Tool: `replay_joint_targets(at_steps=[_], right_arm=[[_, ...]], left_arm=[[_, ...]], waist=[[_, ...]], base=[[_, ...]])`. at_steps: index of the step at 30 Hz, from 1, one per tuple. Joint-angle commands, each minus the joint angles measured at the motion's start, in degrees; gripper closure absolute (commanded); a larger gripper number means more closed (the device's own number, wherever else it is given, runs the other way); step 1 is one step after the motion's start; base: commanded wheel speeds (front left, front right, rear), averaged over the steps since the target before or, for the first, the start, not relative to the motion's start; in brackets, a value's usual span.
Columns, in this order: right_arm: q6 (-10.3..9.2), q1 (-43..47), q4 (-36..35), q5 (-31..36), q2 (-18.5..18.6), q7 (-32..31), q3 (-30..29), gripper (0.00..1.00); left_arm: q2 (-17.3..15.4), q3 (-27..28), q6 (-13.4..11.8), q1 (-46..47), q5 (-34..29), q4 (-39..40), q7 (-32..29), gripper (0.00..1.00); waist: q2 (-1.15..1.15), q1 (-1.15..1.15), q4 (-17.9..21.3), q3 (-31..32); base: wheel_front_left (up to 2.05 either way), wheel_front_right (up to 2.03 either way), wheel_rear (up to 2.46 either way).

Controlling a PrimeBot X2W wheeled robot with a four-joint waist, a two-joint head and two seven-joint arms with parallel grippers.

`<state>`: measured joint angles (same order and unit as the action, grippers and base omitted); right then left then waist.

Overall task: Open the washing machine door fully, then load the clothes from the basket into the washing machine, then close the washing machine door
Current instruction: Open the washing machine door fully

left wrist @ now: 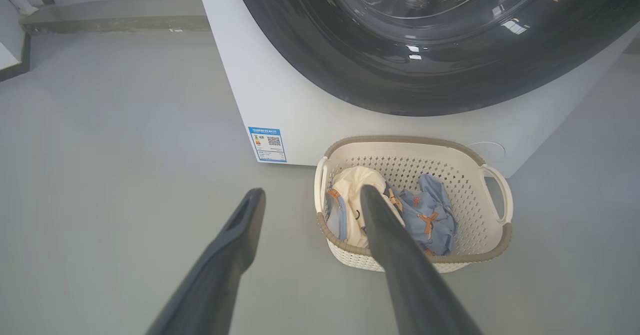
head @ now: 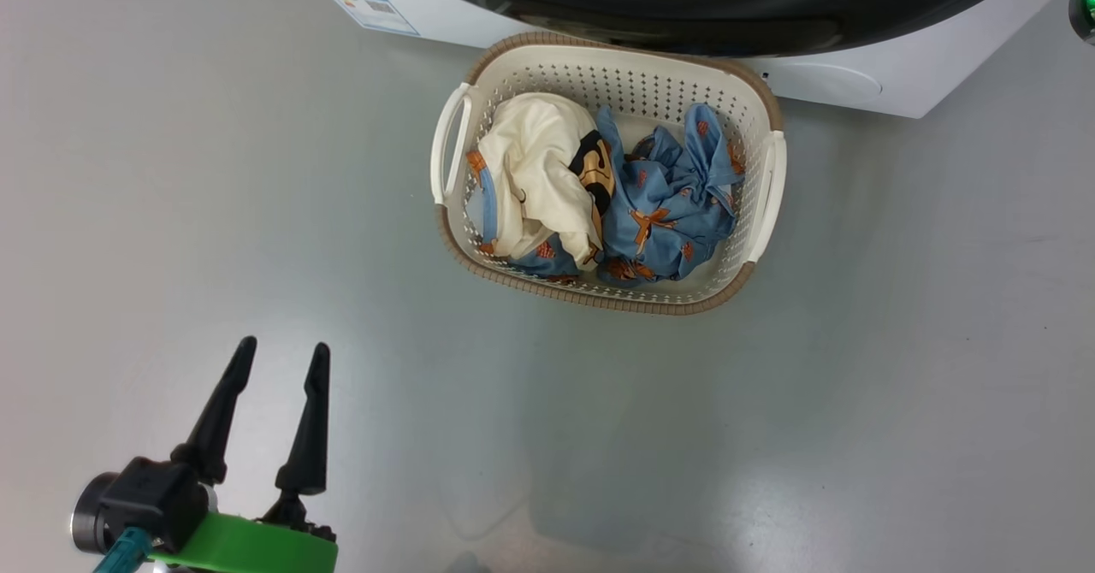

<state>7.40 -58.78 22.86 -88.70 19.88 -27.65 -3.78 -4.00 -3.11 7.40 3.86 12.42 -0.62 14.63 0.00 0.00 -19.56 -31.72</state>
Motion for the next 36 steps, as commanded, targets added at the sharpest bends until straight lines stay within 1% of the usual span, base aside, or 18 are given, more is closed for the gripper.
replay_joint_targets(at_steps=[1, 9, 22, 28, 36], right_arm=[[0.09, -0.65, -1.69, 0.48, -1.24, -0.87, 2.0, 1.0], [0.09, -0.05, -1.94, -0.31, -1.68, -2.46, 3.65, 1.0], [0.09, 2.25, -3.24, -0.49, -3.04, -5.11, 7.36, 1.0], [0.09, 4.31, -3.73, -0.31, -4.05, -6.3, 9.62, 1.0], [0.09, 8.49, -4.35, -0.35, -5.85, -8.28, 13.26, 1.0]], left_arm=[[-0.97, 2.14, 0.09, 0.96, 0.59, 0.71, 0.37, 0.0], [-1.09, 2.55, 0.09, 1.52, 0.65, 0.52, 0.37, 0.0], [-2.01, 2.85, 0.09, 1.41, 0.84, 1.06, 0.37, 0.0], [-1.98, 3.0, 0.09, 0.82, 0.5, 1.72, 0.37, 0.0], [-0.45, 2.86, 0.09, -1.14, -1.33, 2.99, 0.37, 0.0]], waist=[[0.0, 0.0, 0.09, 0.03], [0.0, 0.0, 1.02, 0.48], [0.0, 0.0, 4.08, 1.85], [0.0, 0.0, 5.78, 3.75], [0.0, 0.0, 8.06, 7.86]], base=[[0.0, 0.0, 0.0], [0.0, 0.0, 0.0], [0.0, 0.0, 0.0], [0.0, 0.0, 0.0], [0.0, 0.0, 0.0]])
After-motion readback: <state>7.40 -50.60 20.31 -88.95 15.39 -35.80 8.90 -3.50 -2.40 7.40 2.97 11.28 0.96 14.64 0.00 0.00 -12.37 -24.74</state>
